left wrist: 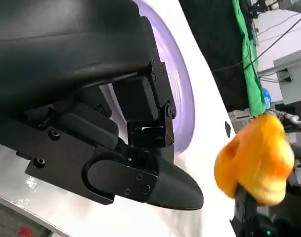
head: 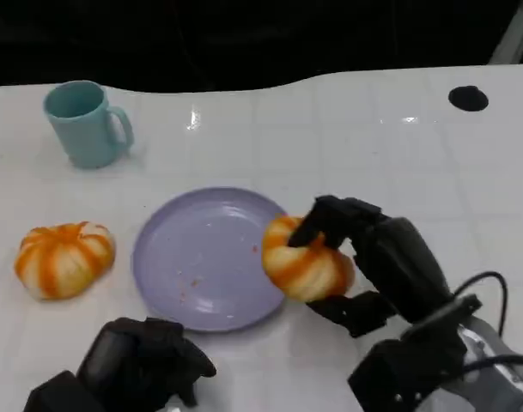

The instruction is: Grasp the bread from the table and place it into the plate.

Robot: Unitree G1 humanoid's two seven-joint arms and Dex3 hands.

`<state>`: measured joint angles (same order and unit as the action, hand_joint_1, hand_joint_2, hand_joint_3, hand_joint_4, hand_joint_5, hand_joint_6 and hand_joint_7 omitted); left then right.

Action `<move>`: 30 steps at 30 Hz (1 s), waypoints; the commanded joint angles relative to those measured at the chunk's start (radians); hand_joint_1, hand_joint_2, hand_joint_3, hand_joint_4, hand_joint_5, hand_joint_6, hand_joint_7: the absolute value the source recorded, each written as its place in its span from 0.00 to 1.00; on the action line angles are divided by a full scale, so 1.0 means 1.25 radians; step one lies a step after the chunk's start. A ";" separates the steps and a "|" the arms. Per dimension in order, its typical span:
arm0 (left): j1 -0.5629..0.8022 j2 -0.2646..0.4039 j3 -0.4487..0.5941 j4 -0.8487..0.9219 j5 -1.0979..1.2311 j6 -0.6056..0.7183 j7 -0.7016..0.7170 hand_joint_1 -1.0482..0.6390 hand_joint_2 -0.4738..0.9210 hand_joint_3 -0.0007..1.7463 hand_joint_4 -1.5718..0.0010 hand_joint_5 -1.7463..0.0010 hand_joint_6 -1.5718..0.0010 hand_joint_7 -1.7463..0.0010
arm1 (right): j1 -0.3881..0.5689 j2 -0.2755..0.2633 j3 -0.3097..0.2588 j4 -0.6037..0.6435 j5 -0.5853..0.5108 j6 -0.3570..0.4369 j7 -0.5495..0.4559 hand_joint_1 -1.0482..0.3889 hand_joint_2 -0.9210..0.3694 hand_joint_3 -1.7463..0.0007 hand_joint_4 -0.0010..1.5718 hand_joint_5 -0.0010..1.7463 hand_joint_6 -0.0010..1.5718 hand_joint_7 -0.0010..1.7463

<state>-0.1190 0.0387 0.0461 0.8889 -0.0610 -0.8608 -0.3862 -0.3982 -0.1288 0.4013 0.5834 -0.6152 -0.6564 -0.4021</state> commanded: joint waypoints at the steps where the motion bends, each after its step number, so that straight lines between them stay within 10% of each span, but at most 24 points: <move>1: 0.003 0.007 0.003 0.009 -0.015 0.001 -0.011 0.00 1.00 0.10 0.23 0.33 0.14 0.65 | -0.059 0.040 0.002 0.062 0.020 0.011 0.027 0.73 0.57 0.16 0.60 1.00 0.50 0.91; 10: 0.007 0.005 0.002 0.009 -0.024 0.006 -0.018 0.00 1.00 0.09 0.23 0.33 0.14 0.66 | -0.171 0.119 0.010 0.220 0.024 0.030 0.038 0.72 0.51 0.16 0.58 1.00 0.51 0.89; 16: 0.004 0.008 0.000 0.013 -0.020 0.005 -0.010 0.00 1.00 0.08 0.22 0.34 0.13 0.66 | -0.228 0.151 0.016 0.326 0.020 0.038 0.032 0.70 0.49 0.20 0.55 0.91 0.58 0.67; 19: 0.003 0.008 0.000 0.014 -0.020 0.005 -0.010 0.00 1.00 0.09 0.22 0.34 0.13 0.67 | -0.245 0.156 0.021 0.343 0.026 0.080 0.089 0.64 0.28 0.52 0.41 0.58 0.48 0.30; 23: 0.006 0.008 -0.001 0.011 -0.016 0.007 -0.005 0.00 1.00 0.09 0.22 0.34 0.13 0.67 | -0.252 0.145 0.045 0.339 0.009 0.097 0.138 0.52 0.14 0.74 0.20 0.30 0.35 0.06; 30: 0.005 0.007 0.000 0.015 -0.014 -0.002 -0.004 0.00 1.00 0.09 0.22 0.34 0.13 0.67 | -0.233 0.119 0.070 0.274 0.015 0.120 0.237 0.29 0.00 0.89 0.00 0.10 0.11 0.00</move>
<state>-0.1199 0.0335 0.0452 0.8965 -0.0849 -0.8622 -0.3974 -0.6988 0.0446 0.4890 0.9677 -0.6145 -0.5106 -0.1528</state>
